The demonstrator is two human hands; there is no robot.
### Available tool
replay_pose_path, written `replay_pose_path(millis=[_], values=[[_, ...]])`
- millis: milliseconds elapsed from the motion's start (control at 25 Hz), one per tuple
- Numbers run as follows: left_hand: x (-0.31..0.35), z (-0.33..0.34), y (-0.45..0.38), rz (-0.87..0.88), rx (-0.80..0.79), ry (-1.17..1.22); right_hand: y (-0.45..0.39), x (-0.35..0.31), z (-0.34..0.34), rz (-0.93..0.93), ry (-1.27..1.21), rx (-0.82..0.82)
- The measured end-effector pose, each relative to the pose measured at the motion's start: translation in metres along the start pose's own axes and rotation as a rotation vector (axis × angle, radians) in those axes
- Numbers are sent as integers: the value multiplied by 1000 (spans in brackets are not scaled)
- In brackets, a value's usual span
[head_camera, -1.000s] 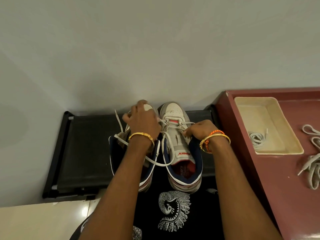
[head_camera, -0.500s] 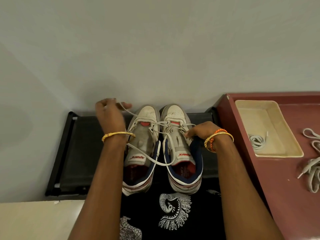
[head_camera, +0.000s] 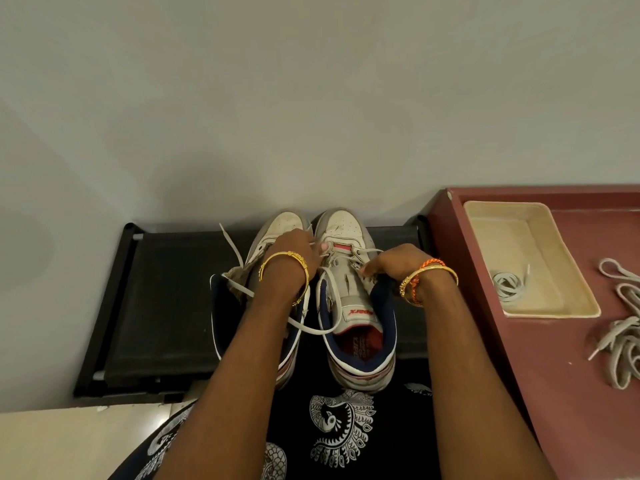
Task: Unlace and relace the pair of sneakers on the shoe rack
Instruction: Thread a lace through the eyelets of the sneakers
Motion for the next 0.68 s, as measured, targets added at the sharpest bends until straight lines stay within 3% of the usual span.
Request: replay_pose_path(millis=[240, 480, 600, 680], values=[[-15, -11, -5, 41, 155, 106, 0, 1, -1, -15, 3, 15], [-50, -59, 4, -130, 519, 860, -1, 1, -1, 6, -8, 15], [-47, -60, 10, -135, 374, 1316, -1, 1, -1, 15, 1, 15], [-38, -57, 9, -112, 245, 1404, 1, 0, 0, 22, 7, 21]])
Point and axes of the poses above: each hand's wrist, its own y-axis away from the middle knuckle, its own z-axis out of the palm, x = y × z, the point moved 2 cm from there along -y, towards the middle knuckle, and after that the axes turned 14 degrees about -z, right-handed, at the moved point
